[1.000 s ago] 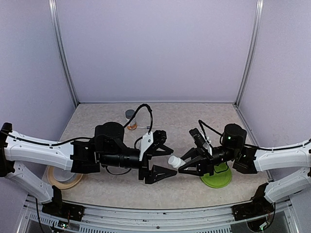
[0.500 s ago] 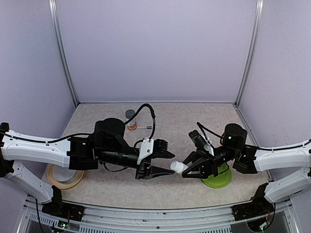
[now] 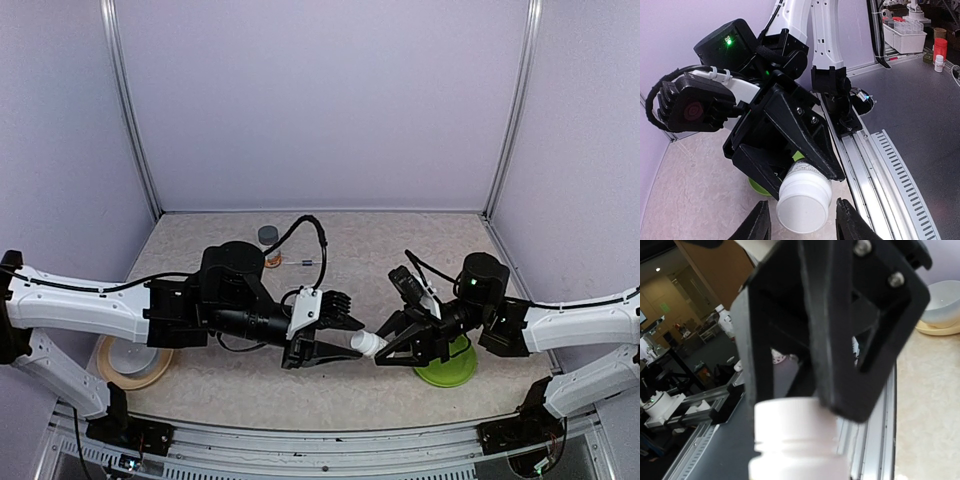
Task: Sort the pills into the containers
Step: Unscrew the lid of the pill bottle from the pill bottle.
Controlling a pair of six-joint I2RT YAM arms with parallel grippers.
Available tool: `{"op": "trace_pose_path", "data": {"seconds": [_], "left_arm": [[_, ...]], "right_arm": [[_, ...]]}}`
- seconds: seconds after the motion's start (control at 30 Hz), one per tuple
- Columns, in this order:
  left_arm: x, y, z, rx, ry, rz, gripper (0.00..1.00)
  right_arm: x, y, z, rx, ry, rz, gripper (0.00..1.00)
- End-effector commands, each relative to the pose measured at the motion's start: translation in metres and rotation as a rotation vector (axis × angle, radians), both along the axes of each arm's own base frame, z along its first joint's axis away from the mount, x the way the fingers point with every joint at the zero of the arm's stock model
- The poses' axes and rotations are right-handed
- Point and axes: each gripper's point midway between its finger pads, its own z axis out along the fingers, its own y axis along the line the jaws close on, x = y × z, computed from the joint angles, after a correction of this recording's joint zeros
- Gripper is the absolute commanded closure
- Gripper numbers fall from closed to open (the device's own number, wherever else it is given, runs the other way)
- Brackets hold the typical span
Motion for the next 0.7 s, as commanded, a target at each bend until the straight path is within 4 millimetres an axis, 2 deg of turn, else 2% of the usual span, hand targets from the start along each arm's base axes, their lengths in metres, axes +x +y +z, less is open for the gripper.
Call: {"op": "trace_pose_path", "data": {"seconds": [0.0,0.13,0.4,0.53,0.67], "left_arm": [[0.002,-0.004,0.005,-0.001,-0.006,-0.011,0.59],[0.002,-0.005,0.003,0.001,-0.001,-0.01,0.69],[0.002,-0.004,-0.002,0.002,0.032,-0.004,0.75],[0.009,-0.005,-0.003,0.002,0.116,0.043,0.78],[0.018,-0.009,-0.007,0.013,0.228,0.106,0.81]], "right_arm": [[-0.003,0.002,0.012,0.031,-0.021,0.026,0.89],[-0.001,0.003,0.009,0.024,-0.02,0.021,0.89],[0.006,0.007,0.004,0.006,-0.037,-0.019,0.9],[0.024,0.009,-0.003,-0.041,-0.102,-0.137,0.9],[0.053,0.01,-0.014,-0.107,-0.192,-0.312,0.9]]}}
